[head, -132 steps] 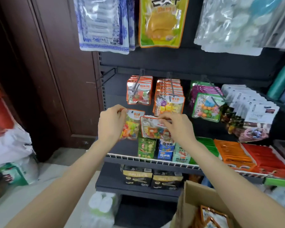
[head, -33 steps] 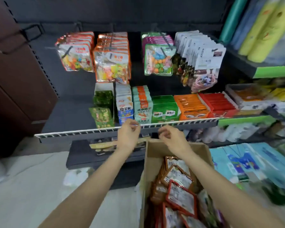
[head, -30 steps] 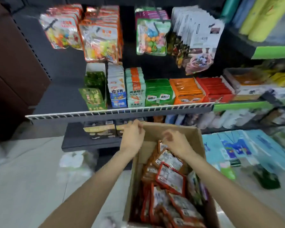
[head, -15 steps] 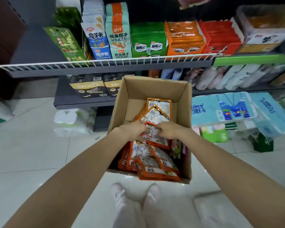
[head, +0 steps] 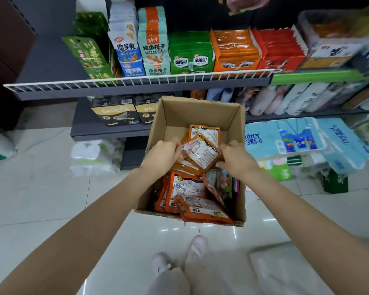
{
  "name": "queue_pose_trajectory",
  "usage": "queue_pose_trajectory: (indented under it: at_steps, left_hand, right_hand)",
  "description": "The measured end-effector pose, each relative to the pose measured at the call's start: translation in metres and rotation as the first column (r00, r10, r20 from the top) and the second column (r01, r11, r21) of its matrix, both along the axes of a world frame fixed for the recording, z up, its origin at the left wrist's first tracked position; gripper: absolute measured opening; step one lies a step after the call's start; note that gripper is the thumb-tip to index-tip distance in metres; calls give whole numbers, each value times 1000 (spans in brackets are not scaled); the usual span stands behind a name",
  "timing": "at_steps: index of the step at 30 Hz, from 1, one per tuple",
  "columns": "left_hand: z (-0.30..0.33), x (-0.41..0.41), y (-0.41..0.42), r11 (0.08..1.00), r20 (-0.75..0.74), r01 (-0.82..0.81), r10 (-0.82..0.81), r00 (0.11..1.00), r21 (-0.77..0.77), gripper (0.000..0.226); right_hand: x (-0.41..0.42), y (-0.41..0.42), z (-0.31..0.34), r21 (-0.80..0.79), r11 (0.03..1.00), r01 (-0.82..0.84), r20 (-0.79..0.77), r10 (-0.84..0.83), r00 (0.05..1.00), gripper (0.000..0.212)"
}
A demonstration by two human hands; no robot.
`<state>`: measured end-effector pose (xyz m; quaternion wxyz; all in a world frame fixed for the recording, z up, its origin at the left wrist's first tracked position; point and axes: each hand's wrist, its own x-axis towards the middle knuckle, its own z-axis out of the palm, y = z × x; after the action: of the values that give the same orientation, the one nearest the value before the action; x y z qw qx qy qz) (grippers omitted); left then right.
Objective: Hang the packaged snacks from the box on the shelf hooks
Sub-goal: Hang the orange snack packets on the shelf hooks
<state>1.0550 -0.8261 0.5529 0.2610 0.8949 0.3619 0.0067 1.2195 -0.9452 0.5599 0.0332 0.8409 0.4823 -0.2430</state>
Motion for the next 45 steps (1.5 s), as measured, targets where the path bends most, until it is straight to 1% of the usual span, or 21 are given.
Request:
queue_pose_trajectory:
  at_steps: [2, 4, 6, 10, 12, 14, 17, 18, 20, 21, 22, 23, 24, 28, 32, 33, 35, 37, 39, 41, 45]
  left_hand:
    - [2, -1, -3, 1000, 35, -16, 17, 999, -19, 20]
    - [3, -3, -6, 999, 71, -32, 34, 997, -29, 20]
    - [3, -7, -10, 999, 103, -44, 46, 994, -22, 21]
    - [4, -16, -12, 998, 148, -64, 67, 987, -21, 21]
    - [5, -22, -11, 996, 175, -84, 87, 981, -27, 21]
    - [6, -26, -9, 995, 202, -97, 101, 974, -25, 20]
    - [13, -33, -8, 994, 241, -114, 111, 964, -1, 19]
    - [16, -34, -7, 992, 256, -125, 119, 959, 7, 20]
    - [25, -37, -4, 987, 295, -160, 147, 944, 20, 20]
    - [31, -38, -1, 984, 322, -179, 164, 932, 17, 20]
    - [38, -38, 2, 980, 347, -199, 183, 920, 10, 19]
    - [45, -37, 6, 976, 369, -219, 200, 908, 9, 19]
    - [54, -37, 11, 971, 386, -239, 212, 898, 21, 20]
    - [97, -36, 31, 941, 447, -323, 246, 860, 105, 21]
    - [141, -39, 53, 891, 495, -432, 314, 810, 141, 23]
    - [152, -40, 57, 878, 508, -457, 332, 795, 142, 24]
    - [172, -44, 65, 846, 542, -510, 358, 760, 157, 24]
    - [190, -50, 75, 800, 573, -571, 382, 725, 188, 24]
    - [206, -58, 86, 759, 601, -615, 394, 695, 214, 23]
    - [222, -63, 99, 745, 614, -619, 373, 696, 250, 22]
    - [250, -63, 125, 732, 625, -593, 297, 722, 337, 22]
  right_hand:
    - [-14, -7, -2, -56, 998, 9, 39, -6, 999, 57]
    - [-25, -11, -6, -70, 996, 60, 29, -58, 998, 63]
    - [-33, -14, -7, -66, 989, 135, 50, -132, 990, 60]
    - [-43, -18, -13, -20, 985, 170, 276, -158, 948, 49]
    - [-47, -17, -17, -25, 984, 179, 288, -164, 943, 50]
    - [-50, -15, -16, -9, 982, 187, 248, -179, 952, 50]
    - [-50, -12, -4, 100, 957, 272, 141, -285, 948, 38]
    - [-49, -11, 3, 143, 946, 290, 99, -305, 947, 31]
    - [-43, -9, 16, 280, 919, 278, 19, -295, 955, 9]
    - [-39, -7, 25, 345, 896, 278, -40, -282, 958, 13]
    - [-36, -5, 35, 401, 869, 291, -98, -275, 956, 29]
    - [-33, -2, 44, 456, 829, 324, -168, -277, 946, 38]
    - [-30, 2, 54, 502, 789, 356, -242, -267, 933, 40]
    - [-20, 24, 88, 591, 677, 439, -439, -187, 879, 16]
    - [-20, 49, 126, 630, 587, 509, -590, -65, 804, 11]
    - [-21, 56, 135, 635, 574, 517, -611, -36, 791, 8]
    - [-22, 74, 153, 645, 548, 532, -639, 5, 769, 21]
    - [-24, 93, 171, 661, 536, 526, -654, 66, 754, 12]
    - [-27, 113, 188, 682, 523, 511, -653, 121, 748, 12]
    - [-31, 132, 202, 713, 500, 491, -624, 134, 770, 13]
    - [-28, 169, 213, 763, 419, 493, -570, 76, 818, 13]
